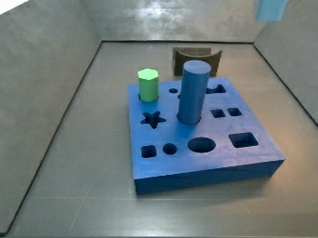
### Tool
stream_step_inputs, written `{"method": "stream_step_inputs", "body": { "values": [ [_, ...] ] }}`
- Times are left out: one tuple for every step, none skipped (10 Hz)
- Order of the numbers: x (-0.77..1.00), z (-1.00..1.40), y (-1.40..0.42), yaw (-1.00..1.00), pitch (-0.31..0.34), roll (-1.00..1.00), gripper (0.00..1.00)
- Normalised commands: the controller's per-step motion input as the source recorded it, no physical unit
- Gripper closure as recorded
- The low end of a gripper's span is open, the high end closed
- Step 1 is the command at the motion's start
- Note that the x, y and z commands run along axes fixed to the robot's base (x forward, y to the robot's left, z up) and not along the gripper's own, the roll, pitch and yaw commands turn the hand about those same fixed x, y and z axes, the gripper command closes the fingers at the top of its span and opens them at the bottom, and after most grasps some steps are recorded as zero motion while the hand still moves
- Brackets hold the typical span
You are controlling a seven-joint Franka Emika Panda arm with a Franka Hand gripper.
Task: Pick up the rectangle object. Move to above the board. Insert the rectangle object.
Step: Insert the rectangle object.
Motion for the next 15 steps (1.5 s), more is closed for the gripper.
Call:
{"method": "stream_step_inputs", "body": {
  "values": [
    [0.99,-0.23,-0.03,-0.03,-0.517,0.03,1.00],
    [0.95,-0.33,0.00,-0.03,-0.580,0.00,1.00],
    [0.95,-0.36,0.00,-0.03,-0.580,0.00,1.00],
    [0.95,-0.36,0.00,-0.02,-0.566,0.00,1.00],
    [0.95,-0.36,0.00,0.00,-0.537,0.00,1.00],
    [0.78,-0.19,-0.12,-0.25,0.000,0.24,1.00],
    [0.30,-0.02,-0.05,-0.69,0.000,0.09,1.00],
    [0.00,-0.08,0.00,-1.00,0.000,0.08,1.00],
    [0.00,-0.12,0.00,-1.00,0.000,0.08,1.00],
    [0.00,-0.13,0.00,-1.00,0.000,0.07,1.00],
    [0.00,-0.17,0.00,-1.00,0.000,0.08,1.00],
    [-0.02,-0.21,0.00,-1.00,0.000,0.11,1.00],
    [-0.05,-0.26,0.00,-1.00,0.000,0.14,1.00],
    [-0.08,-0.35,0.00,-1.00,0.003,0.19,1.00],
    [-0.08,-0.35,0.00,-1.00,0.003,0.20,1.00]
  ]
}}
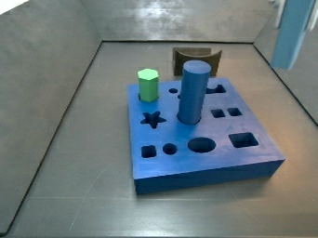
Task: Pick up the rectangle object. Move to above the board. Insert the rectangle object.
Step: Insert the rectangle object.
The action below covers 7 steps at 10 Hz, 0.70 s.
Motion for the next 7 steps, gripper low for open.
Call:
{"method": "stream_step_inputs", "body": {
  "values": [
    [-0.10,-0.37,0.00,-1.00,0.034,0.25,1.00],
    [-0.15,-0.06,0.00,-0.57,0.171,0.52,1.00],
    [-0.15,-0.03,0.00,-0.20,0.000,0.68,1.00],
    [-0.09,-0.11,-0.06,-0.11,0.000,1.00,1.00],
    [-0.01,0.03,-0.12,-0.25,0.000,1.00,1.00],
    [0.11,0.00,-0.14,-0.23,0.220,0.63,1.00],
    [0.00,-0.02,0.00,0.00,0.000,0.09,1.00]
  ]
}}
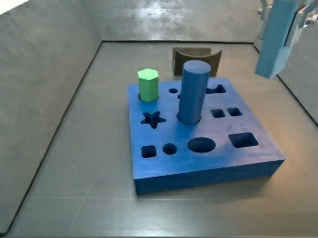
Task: Pick up the rectangle object. Move to above the board. Insert the rectangle object.
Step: Insert the rectangle object.
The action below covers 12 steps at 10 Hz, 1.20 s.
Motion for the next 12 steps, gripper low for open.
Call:
{"method": "stream_step_inputs", "body": {
  "values": [
    [-0.05,-0.21,-0.35,-0.45,0.040,0.60,1.00],
    [0.00,-0.25,-0.42,-0.57,0.103,0.47,1.00],
    [-0.05,-0.39,-0.49,-0.66,0.097,0.27,1.00],
    [0.00,-0.22,-0.33,-0.45,0.074,0.19,1.00],
    [0.00,-0.18,-0.35,-0.21,0.000,0.31,1.00],
    [0.02,-0.02,-0.13,-0.07,0.000,0.00,1.00],
    [-0.03,-0.03,0.00,0.00,0.000,0.05,1.00],
    [0.00,-0.24,-0.14,-0.79,0.000,0.55,1.00],
    [-0.07,-0.33,-0.01,-0.88,0.000,0.60,1.00],
    [-0.08,-0.34,-0.01,-0.90,0.003,0.57,1.00],
    [-0.08,-0.36,0.00,-0.91,0.017,0.53,1.00],
    [-0.09,-0.36,0.00,-0.92,0.031,0.51,1.00]
  ]
}}
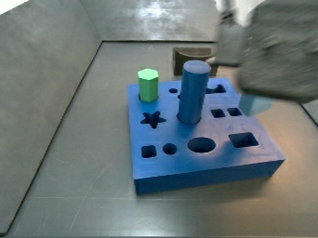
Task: Pick up the rectangle object. Move to above the board. Insert the rectangle object.
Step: Insert the rectangle object.
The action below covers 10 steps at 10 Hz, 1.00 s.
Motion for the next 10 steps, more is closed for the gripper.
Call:
{"method": "stream_step_inputs", "body": {
  "values": [
    [0.01,-0.03,-0.11,-0.70,0.129,0.20,1.00],
    [0.01,-0.01,-0.01,0.00,0.000,-0.03,1.00],
    [0.67,0.00,-0.33,-0.25,0.080,-0.02,1.00],
    [0.66,0.00,-0.31,-0.27,0.080,-0.04,1.00],
    [0.13,0.00,0.00,-0.14,0.049,0.00,1.00],
    [0.00,0.00,0.00,0.00,0.000,0.03,1.00],
    [0.11,0.00,0.00,0.00,0.186,0.33,1.00],
    [0.46,0.00,-0.10,-0.03,0.437,0.64,1.00],
    [0.44,0.00,-0.07,-0.08,0.717,0.67,1.00],
    [0.34,0.00,-0.03,0.00,0.994,0.59,1.00]
  ]
}}
